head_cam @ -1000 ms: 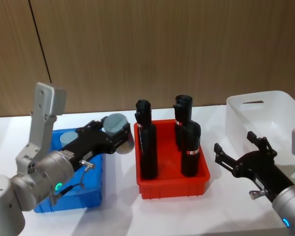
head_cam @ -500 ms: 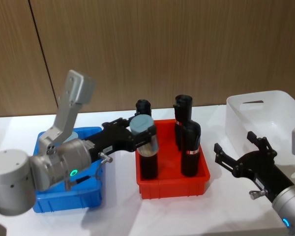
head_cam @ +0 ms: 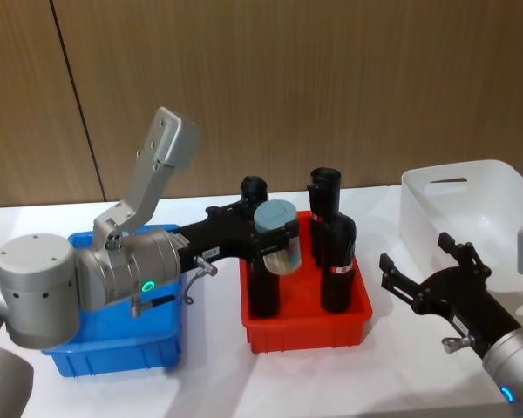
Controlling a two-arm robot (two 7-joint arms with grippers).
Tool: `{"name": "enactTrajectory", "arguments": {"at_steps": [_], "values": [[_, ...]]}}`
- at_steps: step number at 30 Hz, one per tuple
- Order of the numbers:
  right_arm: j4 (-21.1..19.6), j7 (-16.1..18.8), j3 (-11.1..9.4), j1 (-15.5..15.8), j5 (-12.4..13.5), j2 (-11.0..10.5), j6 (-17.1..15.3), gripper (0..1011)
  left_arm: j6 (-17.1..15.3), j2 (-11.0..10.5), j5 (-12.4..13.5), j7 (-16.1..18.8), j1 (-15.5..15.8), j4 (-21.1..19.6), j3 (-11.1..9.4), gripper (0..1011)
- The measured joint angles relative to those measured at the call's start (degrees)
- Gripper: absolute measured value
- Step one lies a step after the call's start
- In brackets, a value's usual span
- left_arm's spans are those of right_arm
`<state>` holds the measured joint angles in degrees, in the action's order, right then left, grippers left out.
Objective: Pick the cotton swabs from the blue box and place them into the white box.
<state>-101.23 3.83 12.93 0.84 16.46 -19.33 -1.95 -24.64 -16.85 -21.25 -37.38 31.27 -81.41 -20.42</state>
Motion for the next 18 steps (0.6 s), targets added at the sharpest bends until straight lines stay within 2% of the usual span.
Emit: {"name": "enactTrajectory", "arguments": {"at_steps": [9, 18], "values": [[0.09, 1.45, -0.12, -0.37, -0.05, -0.16, -0.34, 1001, -0.38, 0.55, 0.98, -1.57, 1.28, 1.18, -0.30, 666], [1.16, 5.95, -0.35, -1.63, 0.00, -0.58, -2.12, 1001, -0.58, 0.81, 1.45, -2.31, 1.86, 1.73, -0.43, 666]]}}
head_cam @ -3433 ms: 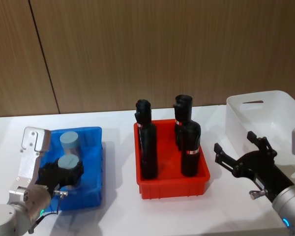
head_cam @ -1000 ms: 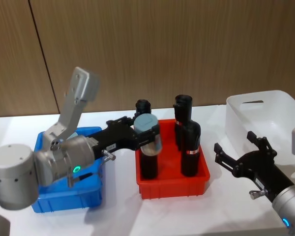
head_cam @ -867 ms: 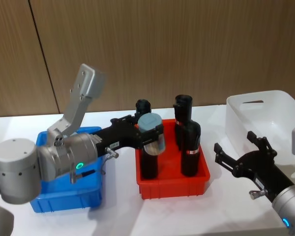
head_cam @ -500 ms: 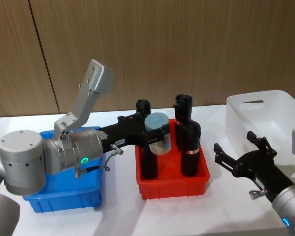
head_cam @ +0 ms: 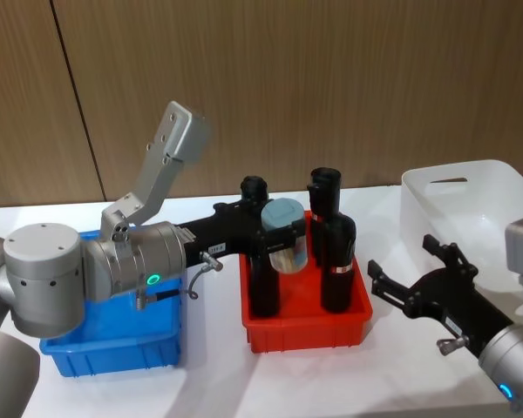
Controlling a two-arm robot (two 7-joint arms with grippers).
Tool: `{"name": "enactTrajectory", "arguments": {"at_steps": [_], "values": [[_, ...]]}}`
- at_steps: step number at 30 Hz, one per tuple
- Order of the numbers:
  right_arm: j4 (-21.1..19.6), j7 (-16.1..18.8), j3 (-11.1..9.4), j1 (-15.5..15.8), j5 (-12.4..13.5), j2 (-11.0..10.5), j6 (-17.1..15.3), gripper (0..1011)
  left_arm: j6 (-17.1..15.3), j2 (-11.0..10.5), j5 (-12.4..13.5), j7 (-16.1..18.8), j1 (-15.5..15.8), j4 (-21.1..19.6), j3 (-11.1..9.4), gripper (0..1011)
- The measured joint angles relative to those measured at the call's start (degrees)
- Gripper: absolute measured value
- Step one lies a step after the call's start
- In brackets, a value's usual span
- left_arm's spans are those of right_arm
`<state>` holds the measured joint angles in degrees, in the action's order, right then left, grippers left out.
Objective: Pick the cotton swabs from the blue box and place them into the white box.
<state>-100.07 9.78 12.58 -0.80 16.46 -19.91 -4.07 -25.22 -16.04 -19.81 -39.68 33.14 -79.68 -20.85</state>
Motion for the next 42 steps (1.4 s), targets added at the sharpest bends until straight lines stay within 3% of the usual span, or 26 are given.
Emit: {"name": "enactTrajectory", "arguments": {"at_steps": [18, 42], "values": [[3.08, 7.20, 0.06, -2.45, 1.39, 0.01, -3.43, 1002, -0.13, 0.17, 0.34, -0.52, 0.42, 0.39, -0.11, 666], [8.73, 13.38, 1.94, -7.91, 1.72, 3.35, -5.06, 1002, -0.15, 0.23, 0.39, -0.65, 0.54, 0.49, -0.11, 666]]}}
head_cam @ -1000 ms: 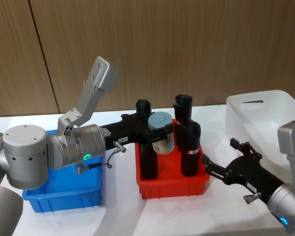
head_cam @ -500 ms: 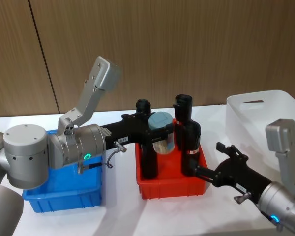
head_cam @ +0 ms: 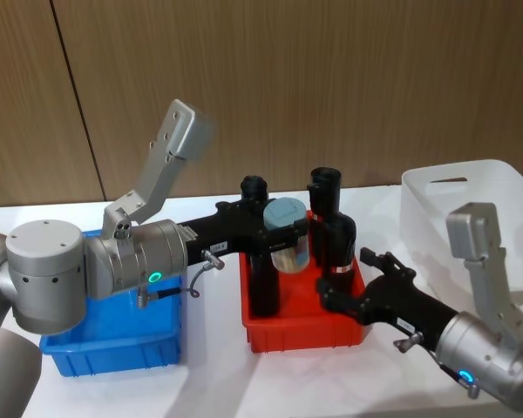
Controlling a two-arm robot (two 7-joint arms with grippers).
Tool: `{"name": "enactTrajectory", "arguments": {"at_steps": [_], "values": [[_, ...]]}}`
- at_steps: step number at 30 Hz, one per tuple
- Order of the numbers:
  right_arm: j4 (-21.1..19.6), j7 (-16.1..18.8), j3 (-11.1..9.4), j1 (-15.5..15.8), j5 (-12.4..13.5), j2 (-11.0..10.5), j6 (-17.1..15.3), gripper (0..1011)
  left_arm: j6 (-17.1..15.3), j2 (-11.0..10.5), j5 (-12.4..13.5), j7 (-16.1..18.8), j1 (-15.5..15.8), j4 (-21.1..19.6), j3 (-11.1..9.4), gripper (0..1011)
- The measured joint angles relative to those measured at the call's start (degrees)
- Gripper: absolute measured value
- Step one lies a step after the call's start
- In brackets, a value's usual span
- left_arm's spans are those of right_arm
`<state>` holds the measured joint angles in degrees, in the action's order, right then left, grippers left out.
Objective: Pick the cotton swabs from the blue box and place them into the white box.
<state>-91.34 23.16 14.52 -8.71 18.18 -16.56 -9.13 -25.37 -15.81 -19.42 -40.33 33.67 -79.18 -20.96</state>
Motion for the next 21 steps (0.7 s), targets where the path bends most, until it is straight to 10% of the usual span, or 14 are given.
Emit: {"name": "enactTrajectory", "arguments": {"at_steps": [21], "values": [[3.80, 2.41, 1.96, -4.16, -1.98, 3.01, -0.08, 1002, 0.00, 0.00, 0.00, 0.00, 0.00, 0.00, 0.00, 666]]}}
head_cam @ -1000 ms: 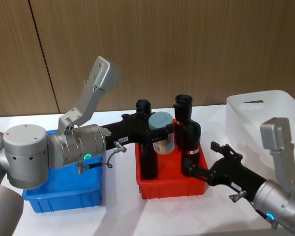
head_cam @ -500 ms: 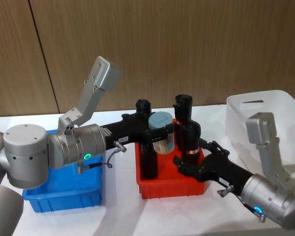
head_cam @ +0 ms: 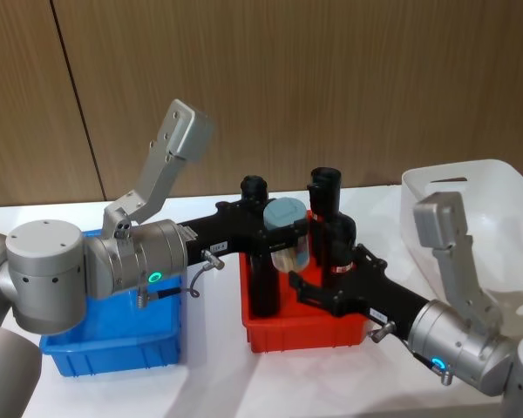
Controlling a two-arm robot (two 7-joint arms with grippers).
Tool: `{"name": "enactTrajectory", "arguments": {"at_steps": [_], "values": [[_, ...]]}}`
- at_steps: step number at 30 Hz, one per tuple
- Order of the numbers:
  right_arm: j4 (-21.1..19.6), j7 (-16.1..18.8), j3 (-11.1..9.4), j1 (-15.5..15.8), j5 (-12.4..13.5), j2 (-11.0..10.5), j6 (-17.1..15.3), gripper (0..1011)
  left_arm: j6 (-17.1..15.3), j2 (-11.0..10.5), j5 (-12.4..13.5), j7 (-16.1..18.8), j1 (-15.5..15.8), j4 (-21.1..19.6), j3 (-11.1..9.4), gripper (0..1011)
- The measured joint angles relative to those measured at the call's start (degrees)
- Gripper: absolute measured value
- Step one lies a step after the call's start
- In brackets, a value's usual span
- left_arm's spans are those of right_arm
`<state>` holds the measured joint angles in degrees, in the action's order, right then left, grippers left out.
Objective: Pick the cotton swabs from the blue box and place them into the white box.
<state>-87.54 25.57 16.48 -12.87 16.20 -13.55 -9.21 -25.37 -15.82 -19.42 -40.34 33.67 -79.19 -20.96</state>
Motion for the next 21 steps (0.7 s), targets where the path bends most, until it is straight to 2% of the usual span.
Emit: {"name": "enactTrajectory", "arguments": {"at_steps": [21], "values": [[2.96, 0.74, 1.45, -3.19, -2.30, 2.11, 0.20, 1001, 0.00, 0.00, 0.00, 0.01, 0.00, 0.00, 0.00, 666]]}}
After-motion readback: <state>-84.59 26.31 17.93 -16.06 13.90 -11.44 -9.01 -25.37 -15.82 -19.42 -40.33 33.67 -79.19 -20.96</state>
